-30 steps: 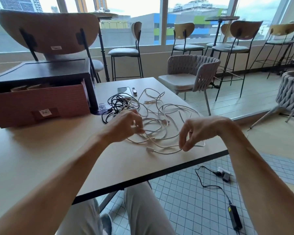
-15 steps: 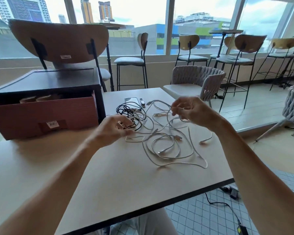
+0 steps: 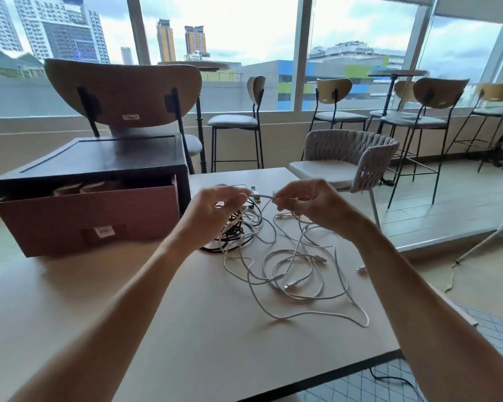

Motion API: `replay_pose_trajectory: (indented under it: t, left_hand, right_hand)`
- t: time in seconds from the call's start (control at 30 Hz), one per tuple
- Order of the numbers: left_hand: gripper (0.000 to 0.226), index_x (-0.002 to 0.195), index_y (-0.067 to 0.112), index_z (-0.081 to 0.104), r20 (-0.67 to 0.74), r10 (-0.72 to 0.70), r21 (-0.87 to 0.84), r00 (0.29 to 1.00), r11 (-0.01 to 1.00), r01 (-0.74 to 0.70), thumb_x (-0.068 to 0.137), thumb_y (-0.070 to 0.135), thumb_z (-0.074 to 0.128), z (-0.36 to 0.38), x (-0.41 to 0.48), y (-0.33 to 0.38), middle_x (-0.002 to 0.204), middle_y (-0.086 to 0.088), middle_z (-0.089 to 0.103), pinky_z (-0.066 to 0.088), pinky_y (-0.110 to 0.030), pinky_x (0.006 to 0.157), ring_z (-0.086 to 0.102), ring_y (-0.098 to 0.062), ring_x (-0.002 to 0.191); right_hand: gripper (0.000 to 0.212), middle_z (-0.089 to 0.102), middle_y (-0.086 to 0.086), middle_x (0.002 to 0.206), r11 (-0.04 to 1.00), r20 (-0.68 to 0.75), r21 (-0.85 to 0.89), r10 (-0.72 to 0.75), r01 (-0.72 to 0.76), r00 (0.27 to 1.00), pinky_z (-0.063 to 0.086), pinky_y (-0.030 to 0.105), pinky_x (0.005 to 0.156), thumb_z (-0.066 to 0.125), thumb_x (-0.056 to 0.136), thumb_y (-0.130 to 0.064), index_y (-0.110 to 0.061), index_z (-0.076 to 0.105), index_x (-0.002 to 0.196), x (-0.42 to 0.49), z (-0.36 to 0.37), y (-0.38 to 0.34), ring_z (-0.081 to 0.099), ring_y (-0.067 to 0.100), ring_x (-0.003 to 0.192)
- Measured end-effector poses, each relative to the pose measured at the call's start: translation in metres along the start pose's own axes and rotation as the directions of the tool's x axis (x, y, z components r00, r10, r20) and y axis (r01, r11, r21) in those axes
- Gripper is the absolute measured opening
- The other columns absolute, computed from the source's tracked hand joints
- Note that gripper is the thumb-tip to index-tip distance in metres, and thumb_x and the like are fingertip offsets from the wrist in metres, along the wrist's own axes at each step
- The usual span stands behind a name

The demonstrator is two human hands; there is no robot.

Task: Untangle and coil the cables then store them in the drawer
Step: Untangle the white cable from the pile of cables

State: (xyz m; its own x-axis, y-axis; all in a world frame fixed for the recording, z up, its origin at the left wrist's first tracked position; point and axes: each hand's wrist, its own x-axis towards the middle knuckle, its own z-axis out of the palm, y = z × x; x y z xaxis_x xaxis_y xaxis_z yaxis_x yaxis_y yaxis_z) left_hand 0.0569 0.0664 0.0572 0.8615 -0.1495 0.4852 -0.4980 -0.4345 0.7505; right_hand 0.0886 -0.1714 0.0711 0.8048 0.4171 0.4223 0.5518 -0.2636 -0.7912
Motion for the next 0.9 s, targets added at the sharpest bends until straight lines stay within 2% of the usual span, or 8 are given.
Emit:
replay_pose_trajectory:
  t: [0.13,0.23,0.33,0.47,0.6,0.73,0.8,0.9]
  left_hand:
    - [0.017,0.086,0.027,0.074,-0.065,0.087,0.033,0.994,0.996,-0.085,0.094,0.014,0.068,-0.009,0.008,0.01,0.072,0.009,0.072,0.052,-0.017,0.07,0.065,-0.001,0.067]
    - [0.018,0.084,0.027,0.072,-0.171,0.092,0.086,0.981,0.993,-0.078,0.095,0.013,0.067,-0.03,0.012,0.012,0.068,0.01,0.067,0.047,-0.017,0.065,0.057,0.002,0.061]
    - [0.018,0.085,0.023,0.07,-0.287,0.031,0.094,0.957,0.996,-0.004,0.097,0.012,0.063,-0.061,0.01,0.007,0.071,0.006,0.064,0.045,-0.022,0.06,0.053,0.001,0.055]
    - [0.026,0.078,0.024,0.068,-0.47,-0.118,0.0,0.875,0.991,0.133,0.099,0.011,0.059,-0.103,-0.001,-0.006,0.08,-0.001,0.066,0.042,-0.024,0.04,0.048,-0.003,0.037]
    - [0.025,0.077,0.018,0.068,-0.568,-0.282,-0.127,0.773,0.958,0.256,0.099,0.011,0.059,-0.113,-0.013,-0.014,0.086,-0.005,0.066,0.045,-0.021,0.04,0.053,-0.007,0.034]
    - [0.018,0.088,0.01,0.063,-0.379,-0.394,-0.341,0.837,0.901,0.27,0.102,0.006,0.053,-0.096,-0.018,-0.003,0.083,-0.007,0.063,0.051,-0.013,0.051,0.062,-0.012,0.066]
    - [0.01,0.098,0.003,0.062,-0.157,-0.407,-0.492,0.9,0.822,0.285,0.101,0.004,0.052,-0.081,-0.015,0.007,0.091,-0.012,0.062,0.06,-0.018,0.069,0.063,-0.015,0.08]
    - [0.017,0.113,0.0,0.063,0.063,-0.368,-0.527,0.928,0.777,0.345,0.099,0.004,0.055,-0.051,-0.005,0.018,0.102,-0.016,0.063,0.06,-0.026,0.084,0.067,-0.018,0.093]
  right_hand:
    - [0.011,0.072,0.002,0.079,0.996,0.016,0.022,-0.082,0.081,0.997,0.052,0.017,0.073,0.071,0.086,0.0,-0.001,0.073,0.096,0.016,0.001,-0.018,0.066,0.006,0.074]
    - [0.021,0.073,0.005,0.085,0.998,0.157,-0.057,-0.024,0.034,0.987,0.053,0.019,0.076,0.07,0.087,-0.003,0.007,0.07,0.106,0.021,-0.008,-0.025,0.067,0.008,0.079]
    - [0.026,0.074,0.008,0.093,0.994,0.196,-0.104,0.047,-0.027,0.979,0.053,0.024,0.082,0.072,0.087,-0.018,0.0,0.073,0.105,0.019,-0.02,-0.019,0.066,0.011,0.086]
    - [0.031,0.07,0.006,0.084,0.991,0.049,-0.015,0.136,-0.136,0.989,0.044,0.028,0.073,0.073,0.078,-0.035,-0.01,0.076,0.096,0.011,-0.027,0.002,0.058,0.013,0.079]
    - [0.027,0.064,-0.001,0.076,0.967,-0.204,0.126,0.243,-0.221,0.948,0.043,0.017,0.063,0.074,0.077,-0.039,-0.012,0.071,0.083,0.008,-0.014,0.007,0.053,0.01,0.069]
    - [0.019,0.055,-0.004,0.068,0.891,-0.33,0.387,0.374,-0.237,0.867,0.038,0.022,0.058,0.071,0.09,-0.029,-0.016,0.064,0.079,0.031,-0.006,-0.008,0.044,0.009,0.062]
    - [0.016,0.055,-0.004,0.068,0.843,-0.295,0.513,0.35,-0.162,0.889,0.036,0.023,0.061,0.061,0.098,-0.021,-0.012,0.066,0.086,0.048,-0.009,-0.026,0.041,0.008,0.061]
    - [0.022,0.063,0.0,0.074,0.761,-0.165,0.644,0.231,-0.073,0.959,0.041,0.023,0.064,0.047,0.101,-0.004,-0.003,0.069,0.101,0.065,-0.012,-0.053,0.047,0.009,0.064]
